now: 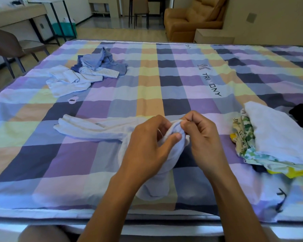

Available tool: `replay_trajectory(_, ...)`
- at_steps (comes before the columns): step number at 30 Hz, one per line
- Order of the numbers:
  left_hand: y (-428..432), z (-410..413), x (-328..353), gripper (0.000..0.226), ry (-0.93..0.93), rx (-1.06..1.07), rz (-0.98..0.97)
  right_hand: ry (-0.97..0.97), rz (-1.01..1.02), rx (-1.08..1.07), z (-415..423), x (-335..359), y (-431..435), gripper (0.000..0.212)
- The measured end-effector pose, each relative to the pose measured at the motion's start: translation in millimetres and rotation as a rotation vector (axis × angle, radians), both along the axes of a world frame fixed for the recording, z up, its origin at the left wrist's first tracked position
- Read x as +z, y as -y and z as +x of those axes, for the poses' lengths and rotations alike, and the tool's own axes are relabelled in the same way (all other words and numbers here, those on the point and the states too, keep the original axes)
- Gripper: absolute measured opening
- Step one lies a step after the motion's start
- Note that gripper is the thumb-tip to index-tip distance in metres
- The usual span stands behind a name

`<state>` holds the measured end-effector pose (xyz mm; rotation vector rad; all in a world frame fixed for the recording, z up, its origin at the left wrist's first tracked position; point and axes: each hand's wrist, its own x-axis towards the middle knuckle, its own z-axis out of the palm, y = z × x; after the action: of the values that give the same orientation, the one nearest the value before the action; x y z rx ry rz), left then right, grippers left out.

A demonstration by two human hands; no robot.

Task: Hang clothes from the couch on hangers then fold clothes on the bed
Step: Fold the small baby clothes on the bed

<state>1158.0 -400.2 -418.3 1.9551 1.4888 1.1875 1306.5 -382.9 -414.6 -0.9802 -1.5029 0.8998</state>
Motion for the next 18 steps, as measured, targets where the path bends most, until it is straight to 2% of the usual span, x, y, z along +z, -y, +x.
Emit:
replay_trajectory(2, -3.1, -0.8, -0.9, 0.018, 0.046, -0.021, -0.013, 0.013, -0.006, -0.002, -0.8, -1.5, 2.1, 0.023)
replay_trajectory(7, -7.8, -7.0, -2.9, 0.022, 0.202, -0.058, -0.072, 0.065, -0.051, 0.045, 0.3, -7.7, 9.3, 0.020)
replay_trajectory(13, -9.6, -6.6, -7.1, 0.027, 0.337, 0.010, -0.175, 0.131, 0.008, -0.198, -2.7, -17.3, 4.9, 0.015)
replay_trajectory(15, -8.7, -6.7, -7.8, 0.026, 0.472, 0.033, -0.239, 0.152, -0.003, -0.280, -4.5, -21.4, 3.0, 0.018)
replay_trajectory(18, -6.3, -6.0, -5.1, 0.021, 0.824, -0.009, -0.404, 0.178, -0.010, -0.338, -6.3, -27.3, 2.7, 0.023)
